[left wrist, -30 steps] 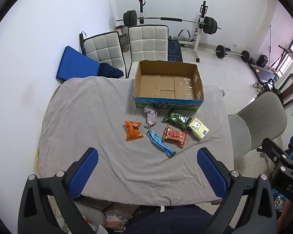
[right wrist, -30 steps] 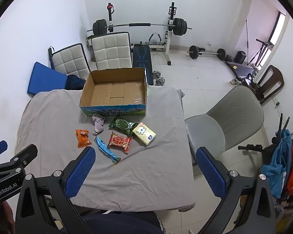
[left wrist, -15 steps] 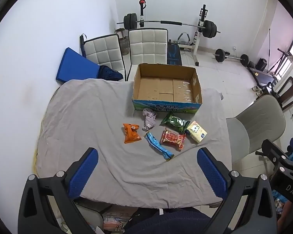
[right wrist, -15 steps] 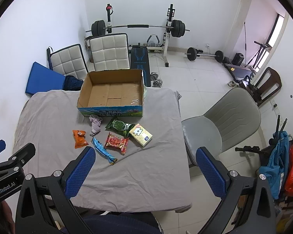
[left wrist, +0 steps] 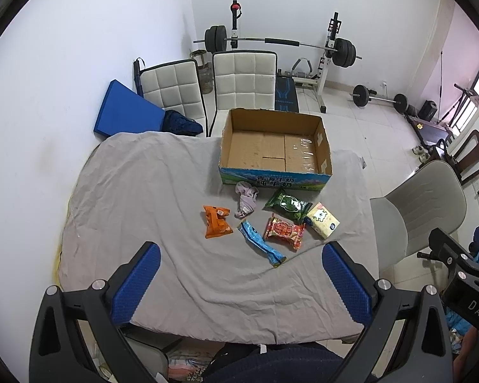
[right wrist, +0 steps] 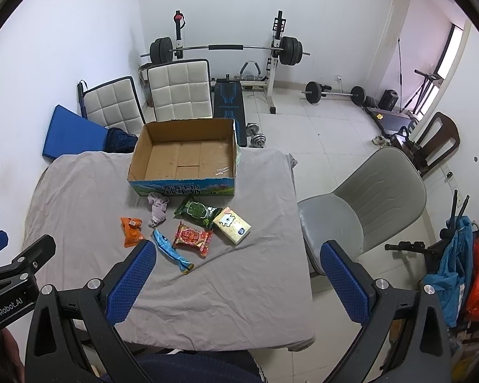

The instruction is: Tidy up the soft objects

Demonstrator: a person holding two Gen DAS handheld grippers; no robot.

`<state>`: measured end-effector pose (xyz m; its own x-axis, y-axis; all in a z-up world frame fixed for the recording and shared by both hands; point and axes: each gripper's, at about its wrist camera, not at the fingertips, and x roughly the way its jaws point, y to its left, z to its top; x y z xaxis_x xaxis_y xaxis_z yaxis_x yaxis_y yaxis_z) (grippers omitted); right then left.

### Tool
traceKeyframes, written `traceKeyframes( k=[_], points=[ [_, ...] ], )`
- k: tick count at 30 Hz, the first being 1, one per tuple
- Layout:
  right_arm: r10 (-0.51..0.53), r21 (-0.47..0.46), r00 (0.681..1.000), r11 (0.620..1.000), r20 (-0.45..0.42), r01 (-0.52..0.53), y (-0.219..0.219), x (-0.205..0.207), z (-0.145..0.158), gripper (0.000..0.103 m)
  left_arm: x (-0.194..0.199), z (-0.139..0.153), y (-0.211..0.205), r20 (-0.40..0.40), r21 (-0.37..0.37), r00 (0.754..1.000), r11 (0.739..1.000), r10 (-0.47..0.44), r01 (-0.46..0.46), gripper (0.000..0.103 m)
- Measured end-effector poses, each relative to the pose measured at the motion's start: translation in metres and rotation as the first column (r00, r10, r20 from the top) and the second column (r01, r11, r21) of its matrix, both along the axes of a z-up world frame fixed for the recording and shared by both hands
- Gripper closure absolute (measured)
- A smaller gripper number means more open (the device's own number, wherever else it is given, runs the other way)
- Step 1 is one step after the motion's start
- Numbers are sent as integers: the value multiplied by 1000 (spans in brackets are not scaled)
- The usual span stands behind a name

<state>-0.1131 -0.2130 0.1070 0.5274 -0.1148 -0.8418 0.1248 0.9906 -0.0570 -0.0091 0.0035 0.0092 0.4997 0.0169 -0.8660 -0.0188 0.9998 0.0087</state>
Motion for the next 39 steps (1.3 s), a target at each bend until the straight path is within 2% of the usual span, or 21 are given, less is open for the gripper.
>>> traceKeyframes(
  k=[39],
  points=[
    [9, 14, 999, 1000, 51, -10, 12, -14, 15, 0, -4, 12, 13, 52, 13, 999, 1000, 6, -7, 0]
  ],
)
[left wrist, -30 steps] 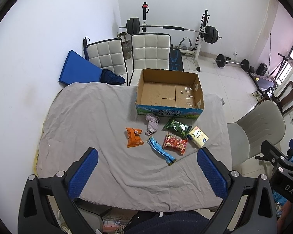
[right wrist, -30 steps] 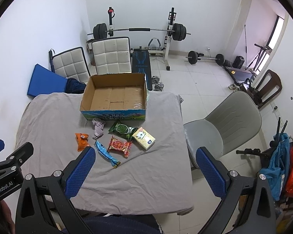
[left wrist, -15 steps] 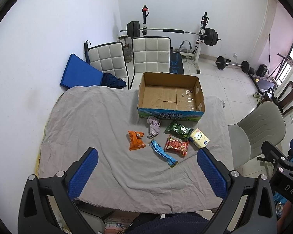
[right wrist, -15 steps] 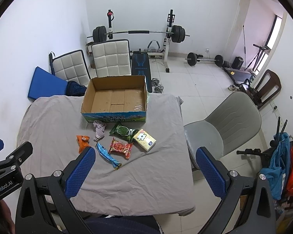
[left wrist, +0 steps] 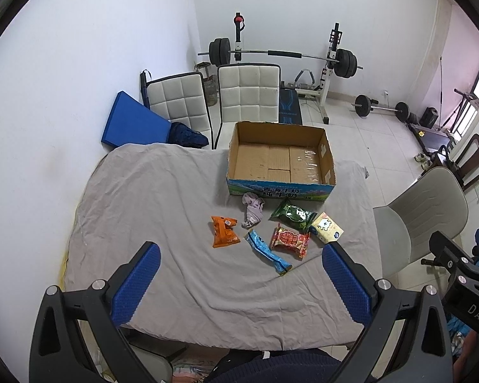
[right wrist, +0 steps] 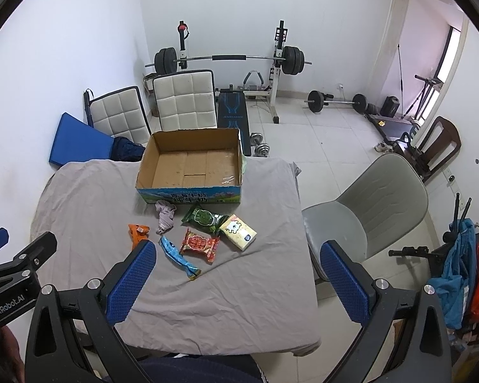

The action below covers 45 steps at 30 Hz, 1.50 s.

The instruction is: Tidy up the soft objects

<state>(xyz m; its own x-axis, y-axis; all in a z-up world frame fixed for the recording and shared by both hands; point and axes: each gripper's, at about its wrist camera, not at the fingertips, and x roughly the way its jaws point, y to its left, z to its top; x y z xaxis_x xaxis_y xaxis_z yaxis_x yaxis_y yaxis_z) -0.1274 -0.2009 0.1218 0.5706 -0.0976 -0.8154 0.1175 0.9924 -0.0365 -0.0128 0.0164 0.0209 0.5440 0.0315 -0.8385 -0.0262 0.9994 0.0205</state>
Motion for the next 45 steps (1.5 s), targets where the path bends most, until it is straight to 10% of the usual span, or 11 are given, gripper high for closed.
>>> traceKeyframes(
  k=[22, 31, 38, 45],
  points=[
    [24, 12, 1000, 1000, 7, -24, -10, -3, 2, 0, -3, 5, -10, 3, -8, 1000, 1000, 15, -15, 0],
    [79, -4, 987, 997, -142, -80, -42, 72, -76, 0, 50, -58, 8, -99, -49, 987, 990, 127, -132, 0],
    [197, 17, 907, 979, -373, -205, -59, 167, -212, 0, 105, -191, 10, -391, -143, 907, 964, 155, -226, 0],
    [229, 64, 811, 971, -538, -231, -61, 229, -343, 0, 135, -318, -13, -622, -215, 763, 898, 176, -383, 3]
  ],
)
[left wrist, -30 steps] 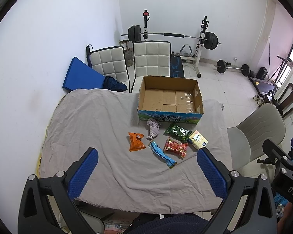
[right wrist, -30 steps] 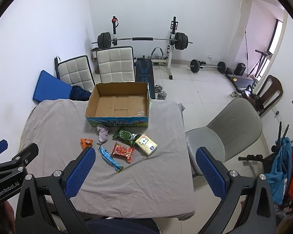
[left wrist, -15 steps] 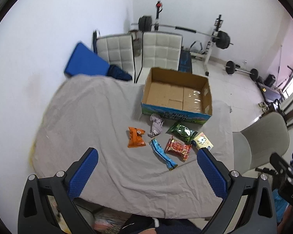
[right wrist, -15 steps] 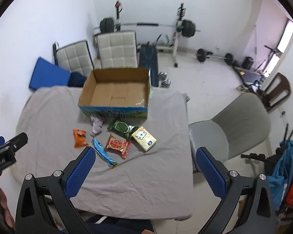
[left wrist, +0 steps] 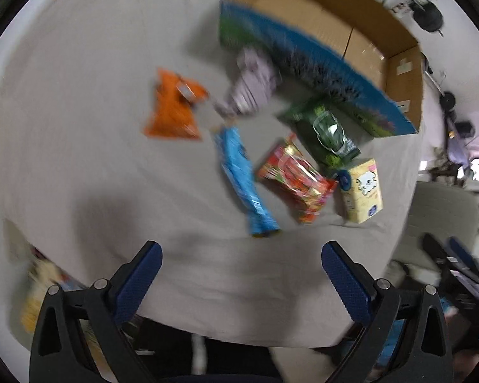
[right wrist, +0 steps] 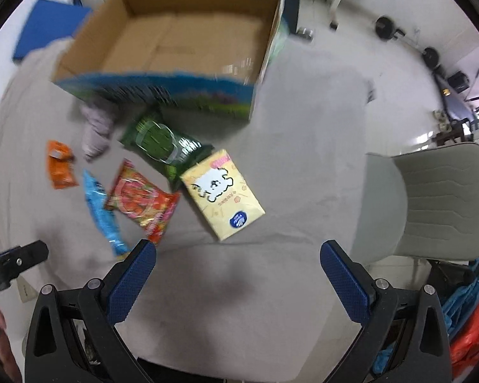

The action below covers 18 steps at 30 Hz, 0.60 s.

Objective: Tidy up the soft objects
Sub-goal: 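Grasp the red-green snack bag with the left tool while the right tool grasps the yellow tissue pack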

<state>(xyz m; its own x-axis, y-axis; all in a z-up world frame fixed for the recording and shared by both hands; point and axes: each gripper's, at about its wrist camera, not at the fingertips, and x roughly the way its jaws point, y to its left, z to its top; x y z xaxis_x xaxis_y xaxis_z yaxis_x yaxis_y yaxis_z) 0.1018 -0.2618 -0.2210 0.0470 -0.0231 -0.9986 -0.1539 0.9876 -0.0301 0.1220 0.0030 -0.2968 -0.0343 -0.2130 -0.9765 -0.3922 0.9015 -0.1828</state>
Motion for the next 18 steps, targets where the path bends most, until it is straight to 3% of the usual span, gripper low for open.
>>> traceKeyframes(
  k=[4, 8, 12, 14, 18],
  points=[
    [-2, 23, 994, 1000, -111, 5, 2, 27, -68, 6, 18, -45, -17, -84, -111, 994, 990, 75, -84, 10],
    [18, 38, 985, 999, -172, -12, 7, 44, -109, 7, 35, -76, -33, -161, -191, 976, 965, 148, -178, 13],
    [36, 83, 973, 996, -228, -17, 9, 53, -135, 21, 51, -103, -44, -235, -228, 948, 937, 213, -266, 13],
    [1, 101, 966, 995, -258, 26, 3, 55, -142, 24, 57, -113, -49, -260, -240, 938, 925, 231, -294, 13],
    [-35, 79, 964, 995, -265, 57, -9, 53, -145, 30, 61, -132, -61, -301, -208, 921, 925, 249, -318, 13]
  ],
)
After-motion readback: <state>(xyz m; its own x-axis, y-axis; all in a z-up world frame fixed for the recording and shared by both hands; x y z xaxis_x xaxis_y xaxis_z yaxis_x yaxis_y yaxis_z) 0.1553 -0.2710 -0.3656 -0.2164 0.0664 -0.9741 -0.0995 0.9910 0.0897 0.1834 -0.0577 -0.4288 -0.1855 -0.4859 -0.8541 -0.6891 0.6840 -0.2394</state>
